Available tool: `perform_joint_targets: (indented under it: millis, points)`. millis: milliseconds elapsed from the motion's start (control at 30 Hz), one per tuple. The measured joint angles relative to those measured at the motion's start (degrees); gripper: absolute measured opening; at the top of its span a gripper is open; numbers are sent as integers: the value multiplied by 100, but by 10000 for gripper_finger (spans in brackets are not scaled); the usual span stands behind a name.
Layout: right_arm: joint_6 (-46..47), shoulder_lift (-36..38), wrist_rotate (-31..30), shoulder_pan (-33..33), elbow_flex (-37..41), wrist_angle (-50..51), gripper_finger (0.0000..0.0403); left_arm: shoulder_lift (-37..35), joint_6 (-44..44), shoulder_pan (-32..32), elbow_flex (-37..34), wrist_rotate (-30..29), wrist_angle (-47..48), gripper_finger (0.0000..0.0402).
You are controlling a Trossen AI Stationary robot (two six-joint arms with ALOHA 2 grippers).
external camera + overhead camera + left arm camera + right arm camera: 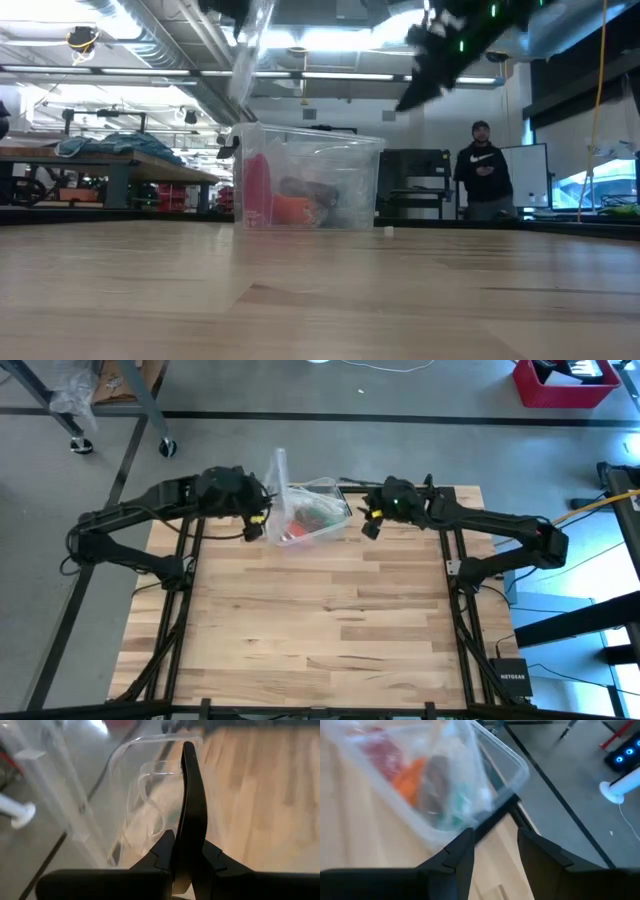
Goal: Roll bandage
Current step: Close the transparent bin
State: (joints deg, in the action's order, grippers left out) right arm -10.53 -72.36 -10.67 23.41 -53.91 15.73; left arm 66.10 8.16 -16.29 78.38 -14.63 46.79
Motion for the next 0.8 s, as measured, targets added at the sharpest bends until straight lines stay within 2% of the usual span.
perform_joint_targets:
  millis: [167, 300, 567, 800]
  points:
    - [-325, -66, 510, 847, 1105, -1700, 153, 202, 33, -278, 1, -2, 586, 29]
    - [-541, -380, 1089, 1090, 1601, -2762, 153, 229, 79, -363, -3, 1, 788, 30]
    - [-482, -1303, 1425, 926, 1659, -3636, 153, 259, -21, -523, -1, -15, 882, 30]
    - [-473, -1655, 1682, 352, 1650, -4508, 153, 263, -117, -516, -2, 0, 977, 30]
